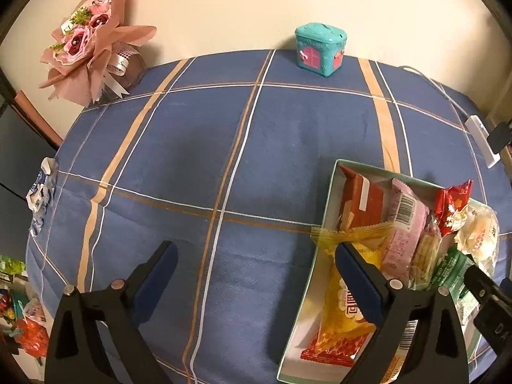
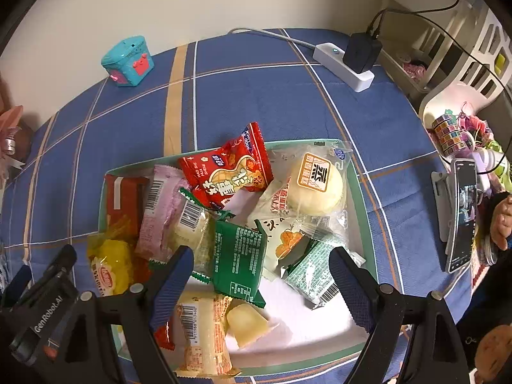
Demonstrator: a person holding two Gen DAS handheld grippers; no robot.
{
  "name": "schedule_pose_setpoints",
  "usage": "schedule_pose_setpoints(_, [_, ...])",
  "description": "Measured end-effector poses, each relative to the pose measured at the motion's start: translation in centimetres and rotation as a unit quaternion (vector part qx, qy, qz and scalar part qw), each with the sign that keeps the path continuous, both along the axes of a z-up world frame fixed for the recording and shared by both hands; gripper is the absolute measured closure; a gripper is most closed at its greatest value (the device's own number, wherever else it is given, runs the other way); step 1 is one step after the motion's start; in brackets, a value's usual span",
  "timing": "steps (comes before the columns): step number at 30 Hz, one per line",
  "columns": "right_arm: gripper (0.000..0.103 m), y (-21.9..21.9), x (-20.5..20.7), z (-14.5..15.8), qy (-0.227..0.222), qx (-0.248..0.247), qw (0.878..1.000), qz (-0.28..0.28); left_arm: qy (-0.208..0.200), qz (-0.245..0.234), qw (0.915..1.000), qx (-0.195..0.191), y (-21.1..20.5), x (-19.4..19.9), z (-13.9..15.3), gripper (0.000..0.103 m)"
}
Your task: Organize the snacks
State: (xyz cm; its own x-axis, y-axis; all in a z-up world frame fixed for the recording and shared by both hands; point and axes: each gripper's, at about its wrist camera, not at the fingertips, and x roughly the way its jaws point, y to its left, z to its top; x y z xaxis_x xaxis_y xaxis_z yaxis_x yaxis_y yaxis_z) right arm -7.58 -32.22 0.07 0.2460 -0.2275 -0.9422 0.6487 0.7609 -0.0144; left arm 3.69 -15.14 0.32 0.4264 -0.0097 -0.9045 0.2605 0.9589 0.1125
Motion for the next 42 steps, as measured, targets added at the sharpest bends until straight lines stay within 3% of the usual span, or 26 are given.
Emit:
schedule_pose_setpoints(3, [0.014, 0.2, -0.1, 0.0, 0.000, -0.003, 1.000, 0.002, -0.009, -0.003, 0.9999, 0.005, 0.1, -0.3, 0.5, 0.004])
schedule_pose_setpoints(6, [0.000, 0.4, -0.3, 0.0, -0.003, -0.001, 1.000, 0.002, -0.026, 0.007, 0.9993, 0.027, 0.2, -0.7, 0.9, 0.004])
schedule_pose_setpoints(17, [0.000, 2.6, -2.0, 0.8, -0.022, -0.013, 1.000, 0.013, -0.027, 0.021, 0.9986, 0.041, 3.2, -2.4, 1.8, 0.004])
schedule_pose_setpoints(21, [0.000, 2.9, -2.7, 1.1, -0.031, -0.016, 0.999, 0.010, -0.031, 0.023, 0.9972, 0.065, 3.6, -3.1, 1.8, 0.004])
schedule_pose_setpoints(33, [0.000, 4.1, -5.0, 2.6, -0.064, -0.028, 0.998, 0.011, -0.015, 0.012, 0.9988, 0.045, 5.1, -5.0, 2.3, 0.004])
schedule_pose_setpoints(42, [0.000, 6.9, -6.0, 3.3, -0.070, -0.053, 0.995, 0.051, -0.017, 0.005, 0.9992, 0.035, 6.6, -6.2, 2.9, 0.004])
